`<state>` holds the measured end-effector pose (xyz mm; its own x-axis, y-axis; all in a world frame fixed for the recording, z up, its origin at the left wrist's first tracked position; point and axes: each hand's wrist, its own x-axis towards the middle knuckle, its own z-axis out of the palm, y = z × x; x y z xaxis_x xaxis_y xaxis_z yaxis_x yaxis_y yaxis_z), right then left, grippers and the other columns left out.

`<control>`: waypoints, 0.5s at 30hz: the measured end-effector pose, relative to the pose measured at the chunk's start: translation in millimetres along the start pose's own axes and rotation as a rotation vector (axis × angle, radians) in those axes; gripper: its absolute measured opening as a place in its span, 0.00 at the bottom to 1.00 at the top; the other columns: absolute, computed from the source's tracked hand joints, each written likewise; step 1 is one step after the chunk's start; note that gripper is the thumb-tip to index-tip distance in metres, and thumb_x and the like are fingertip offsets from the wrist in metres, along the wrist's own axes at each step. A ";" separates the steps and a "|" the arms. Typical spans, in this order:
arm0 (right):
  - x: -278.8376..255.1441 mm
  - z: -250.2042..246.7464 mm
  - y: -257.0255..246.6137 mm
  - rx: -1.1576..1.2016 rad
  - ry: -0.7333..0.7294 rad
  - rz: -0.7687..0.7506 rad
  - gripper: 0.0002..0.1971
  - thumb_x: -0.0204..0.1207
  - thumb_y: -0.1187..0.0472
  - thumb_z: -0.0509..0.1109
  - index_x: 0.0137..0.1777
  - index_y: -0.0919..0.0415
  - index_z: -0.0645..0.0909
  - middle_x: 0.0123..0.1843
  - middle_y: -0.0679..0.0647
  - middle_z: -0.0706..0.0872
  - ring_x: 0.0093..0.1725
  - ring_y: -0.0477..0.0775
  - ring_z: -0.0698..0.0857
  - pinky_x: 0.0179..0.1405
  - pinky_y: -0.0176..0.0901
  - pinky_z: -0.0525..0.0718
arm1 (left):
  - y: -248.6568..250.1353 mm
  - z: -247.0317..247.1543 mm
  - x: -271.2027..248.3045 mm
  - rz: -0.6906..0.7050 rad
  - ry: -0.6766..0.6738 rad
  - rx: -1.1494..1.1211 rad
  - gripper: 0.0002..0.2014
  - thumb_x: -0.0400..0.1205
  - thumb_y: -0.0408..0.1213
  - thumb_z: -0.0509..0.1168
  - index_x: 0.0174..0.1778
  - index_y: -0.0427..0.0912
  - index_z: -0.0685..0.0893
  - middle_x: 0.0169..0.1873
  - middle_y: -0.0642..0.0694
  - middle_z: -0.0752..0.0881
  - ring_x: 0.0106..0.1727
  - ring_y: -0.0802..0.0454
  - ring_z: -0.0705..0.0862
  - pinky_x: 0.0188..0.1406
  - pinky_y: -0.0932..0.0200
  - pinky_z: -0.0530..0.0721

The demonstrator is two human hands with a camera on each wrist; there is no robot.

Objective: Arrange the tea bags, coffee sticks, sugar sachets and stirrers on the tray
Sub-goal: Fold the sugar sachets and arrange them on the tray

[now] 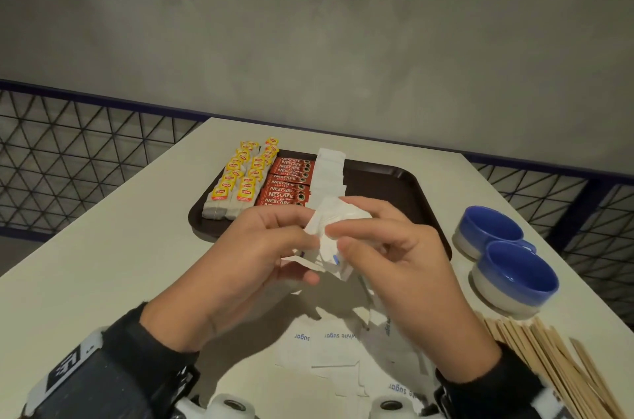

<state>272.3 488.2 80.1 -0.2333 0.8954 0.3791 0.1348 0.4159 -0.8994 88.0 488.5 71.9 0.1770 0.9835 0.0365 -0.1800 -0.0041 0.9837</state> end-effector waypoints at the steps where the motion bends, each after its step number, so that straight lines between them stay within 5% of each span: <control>1: 0.9 -0.1 2.6 -0.003 0.051 -0.023 0.12 0.76 0.72 0.77 0.46 0.55 0.95 0.60 0.44 0.89 0.62 0.44 0.88 0.60 0.46 0.88 | -0.6 -0.1 -0.7 0.005 -0.007 0.030 0.12 0.73 0.27 0.71 0.51 0.34 0.93 0.50 0.31 0.93 0.41 0.47 0.89 0.34 0.56 0.89; 5: 2.3 -3.2 5.1 0.012 0.183 -0.016 0.14 0.76 0.74 0.76 0.52 0.54 0.91 0.52 0.48 0.93 0.55 0.50 0.92 0.53 0.56 0.93 | -1.5 2.2 -0.8 -0.011 0.051 0.087 0.12 0.80 0.16 0.66 0.43 0.35 0.92 0.46 0.38 0.94 0.39 0.50 0.90 0.35 0.58 0.89; 8: 3.9 -13.4 -0.9 0.197 0.238 0.067 0.17 0.77 0.76 0.74 0.59 0.55 0.86 0.52 0.48 0.94 0.51 0.50 0.94 0.47 0.47 0.94 | -1.2 0.7 2.0 -0.023 0.122 0.086 0.21 0.79 0.13 0.66 0.29 0.41 0.89 0.40 0.42 0.93 0.40 0.50 0.93 0.34 0.60 0.89; 12: 4.3 -21.4 -9.7 0.645 0.032 0.279 0.20 0.68 0.73 0.73 0.62 0.67 0.85 0.52 0.63 0.94 0.43 0.56 0.92 0.35 0.39 0.90 | -1.4 -1.6 2.9 0.020 0.156 0.170 0.24 0.74 0.10 0.70 0.22 0.43 0.86 0.35 0.49 0.93 0.41 0.56 0.93 0.33 0.66 0.87; 15: 2.7 -15.3 -5.0 0.567 -0.093 0.344 0.21 0.67 0.72 0.76 0.62 0.70 0.85 0.53 0.70 0.92 0.46 0.64 0.91 0.35 0.41 0.90 | -1.1 0.4 0.8 0.066 0.134 0.266 0.20 0.72 0.14 0.75 0.23 0.44 0.88 0.33 0.52 0.92 0.40 0.58 0.89 0.37 0.69 0.84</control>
<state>285.8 491.0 88.9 -0.3525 0.9343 0.0529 -0.3045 -0.0611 -0.9506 88.8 489.2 70.9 0.0414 0.9946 0.0955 0.0759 -0.0984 0.9922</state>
